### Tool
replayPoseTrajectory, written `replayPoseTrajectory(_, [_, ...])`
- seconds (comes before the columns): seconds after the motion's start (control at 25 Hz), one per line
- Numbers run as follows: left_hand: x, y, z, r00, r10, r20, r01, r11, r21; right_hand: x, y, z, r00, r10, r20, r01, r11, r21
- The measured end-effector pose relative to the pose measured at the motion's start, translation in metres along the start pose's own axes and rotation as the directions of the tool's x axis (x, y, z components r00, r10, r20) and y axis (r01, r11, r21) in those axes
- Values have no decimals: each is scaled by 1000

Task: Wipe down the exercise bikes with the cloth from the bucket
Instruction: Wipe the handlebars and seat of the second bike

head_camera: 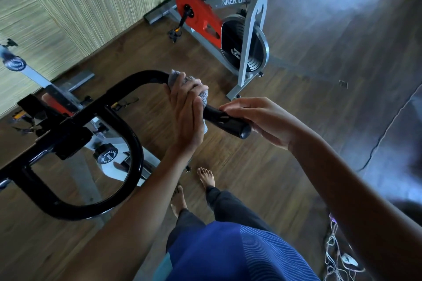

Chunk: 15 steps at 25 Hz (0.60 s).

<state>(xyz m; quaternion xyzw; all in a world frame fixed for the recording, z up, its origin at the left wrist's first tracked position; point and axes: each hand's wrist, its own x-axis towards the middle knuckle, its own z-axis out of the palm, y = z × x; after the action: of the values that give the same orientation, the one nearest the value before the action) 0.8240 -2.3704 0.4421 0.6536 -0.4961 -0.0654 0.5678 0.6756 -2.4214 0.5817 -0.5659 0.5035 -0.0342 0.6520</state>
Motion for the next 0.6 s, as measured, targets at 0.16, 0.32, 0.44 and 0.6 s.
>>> replayPoseTrajectory(0.16, [-22, 33, 9, 992, -100, -78, 87, 984, -155, -6, 1, -9, 999, -22, 39, 21, 999, 31])
replayPoseTrajectory(0.32, [-36, 62, 16, 977, -182, -108, 141, 940, -311, -8, 2, -3, 998, -49, -44, 51, 998, 29])
replayPoseTrajectory(0.44, [-43, 81, 17, 967, -221, -127, 161, 916, -368, -13, 5, 2, 989, -55, -141, 67, 995, 79])
replayPoseTrajectory(0.6, [-49, 101, 21, 956, -264, -129, 200, 905, -375, -23, 8, 6, 981, -28, -192, 69, 976, 206])
